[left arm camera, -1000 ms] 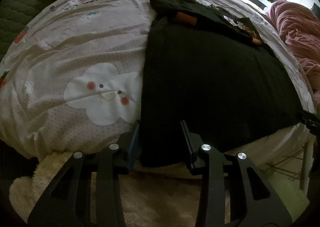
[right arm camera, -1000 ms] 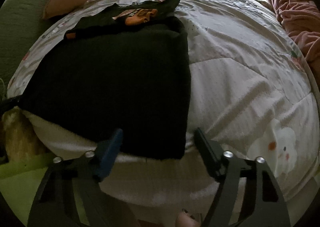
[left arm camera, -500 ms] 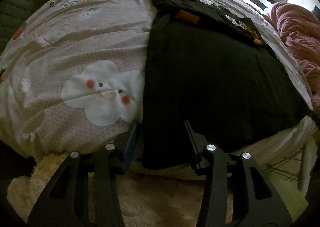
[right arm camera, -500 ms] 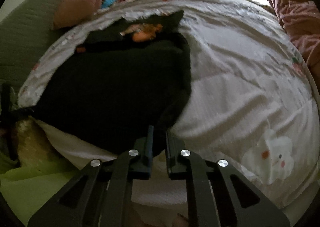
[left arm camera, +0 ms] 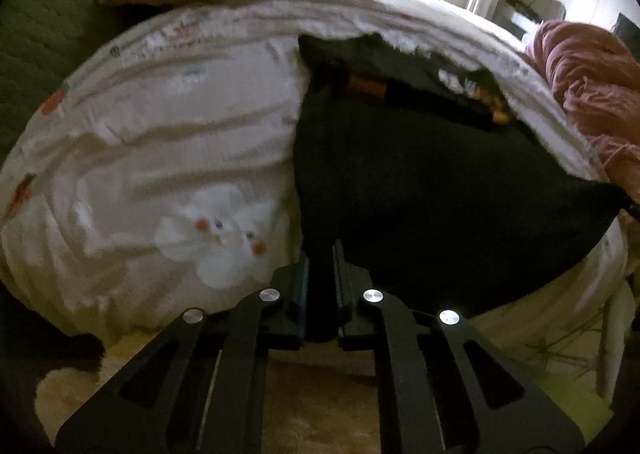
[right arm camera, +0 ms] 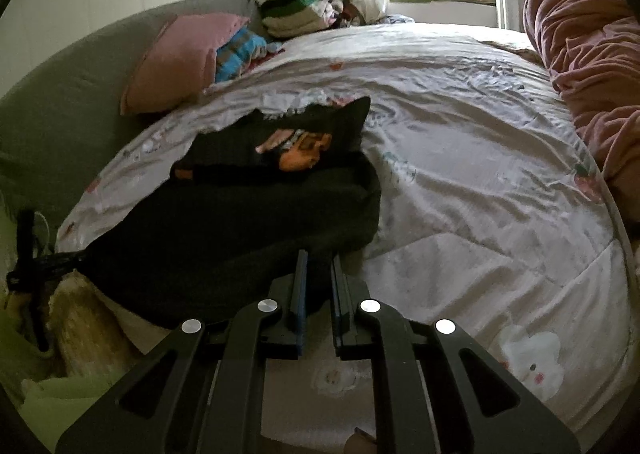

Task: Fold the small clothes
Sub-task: 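Lift the hem with both grippers and fold it over toward the collar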

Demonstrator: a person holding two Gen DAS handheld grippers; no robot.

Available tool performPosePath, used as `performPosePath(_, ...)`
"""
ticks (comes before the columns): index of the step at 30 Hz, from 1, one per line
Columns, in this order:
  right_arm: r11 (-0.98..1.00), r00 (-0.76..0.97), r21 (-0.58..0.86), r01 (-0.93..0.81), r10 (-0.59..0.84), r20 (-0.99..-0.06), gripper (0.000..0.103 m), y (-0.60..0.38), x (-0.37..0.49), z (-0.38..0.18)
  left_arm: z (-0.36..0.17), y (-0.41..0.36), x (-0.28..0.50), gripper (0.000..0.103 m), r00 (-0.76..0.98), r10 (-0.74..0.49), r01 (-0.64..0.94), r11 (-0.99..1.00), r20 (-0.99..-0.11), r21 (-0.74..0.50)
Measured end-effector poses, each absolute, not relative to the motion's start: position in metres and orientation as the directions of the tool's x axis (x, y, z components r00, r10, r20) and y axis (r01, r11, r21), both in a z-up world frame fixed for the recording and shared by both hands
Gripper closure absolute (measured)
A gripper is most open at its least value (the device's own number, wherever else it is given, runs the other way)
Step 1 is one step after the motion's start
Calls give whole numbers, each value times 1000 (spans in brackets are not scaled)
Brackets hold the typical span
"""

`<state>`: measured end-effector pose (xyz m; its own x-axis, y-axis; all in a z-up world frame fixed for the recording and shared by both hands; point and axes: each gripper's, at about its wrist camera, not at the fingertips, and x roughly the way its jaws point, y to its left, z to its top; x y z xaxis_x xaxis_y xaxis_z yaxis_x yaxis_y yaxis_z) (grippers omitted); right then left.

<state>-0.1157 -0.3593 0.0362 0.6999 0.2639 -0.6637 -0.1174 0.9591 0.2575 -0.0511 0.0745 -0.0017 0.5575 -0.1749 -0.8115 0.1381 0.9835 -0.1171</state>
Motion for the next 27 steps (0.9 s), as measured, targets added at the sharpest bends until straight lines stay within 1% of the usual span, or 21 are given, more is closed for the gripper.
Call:
performPosePath(6,958,741,265,-110,257,-621,94,-362,-115,45,18,70,-47,100,595,-171,137,984,-785,-110)
performPosePath(17,955,799,283,-89,238,-552,94,-374,-109,60,47,59,-37,100,653,-110,116,992,-749,-44)
performPosePath(27,957,825,284,-65,211,-524,94,-381,-90,69,68,43,-22,100,700,-57,108,994,-711,27)
